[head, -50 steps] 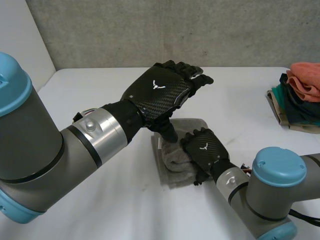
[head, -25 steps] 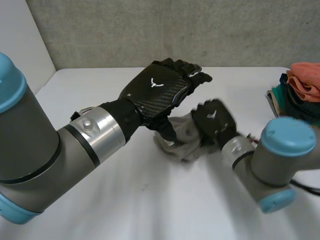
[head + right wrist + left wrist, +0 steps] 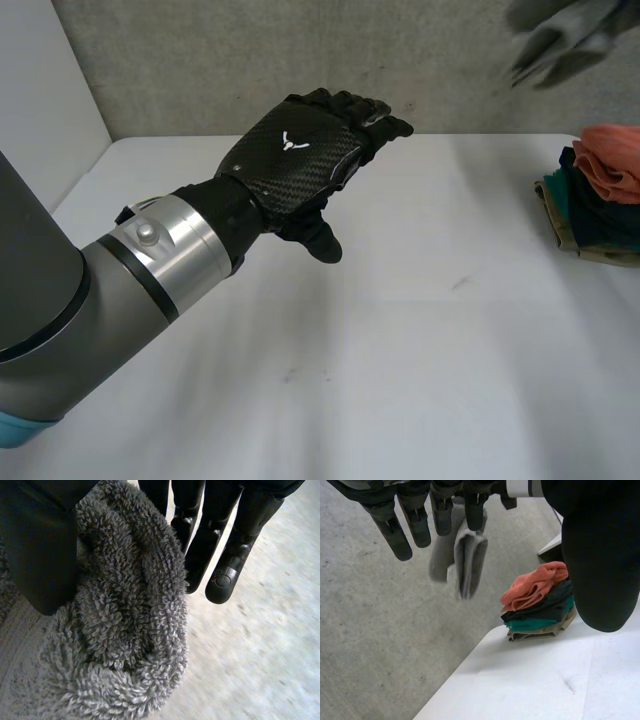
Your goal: Fold the laundry.
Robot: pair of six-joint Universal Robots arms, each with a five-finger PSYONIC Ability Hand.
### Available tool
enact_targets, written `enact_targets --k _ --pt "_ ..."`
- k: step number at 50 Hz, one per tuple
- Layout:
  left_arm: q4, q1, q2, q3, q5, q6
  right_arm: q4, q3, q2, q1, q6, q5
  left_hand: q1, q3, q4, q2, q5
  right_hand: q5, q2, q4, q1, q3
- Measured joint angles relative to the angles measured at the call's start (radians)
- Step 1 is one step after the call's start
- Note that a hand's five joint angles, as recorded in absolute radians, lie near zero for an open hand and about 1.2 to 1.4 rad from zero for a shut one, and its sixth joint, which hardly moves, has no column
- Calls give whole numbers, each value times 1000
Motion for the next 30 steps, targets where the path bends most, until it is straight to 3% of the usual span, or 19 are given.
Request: enact_targets --k 11,22,30 --pt "11 0 -1 -4 1 -2 -39 -12 131 -181 134 -52 0 0 0 0 0 0 6 0 0 0" --pt "28 -4 -9 -21 0 -1 -223 318 252 -327 3 -213 0 0 0 0 0 0 8 0 0 10" --pt "34 -7 -10 -26 -1 -1 -230 421 209 -380 -27 -244 0 0 0 0 0 0 8 0 0 13"
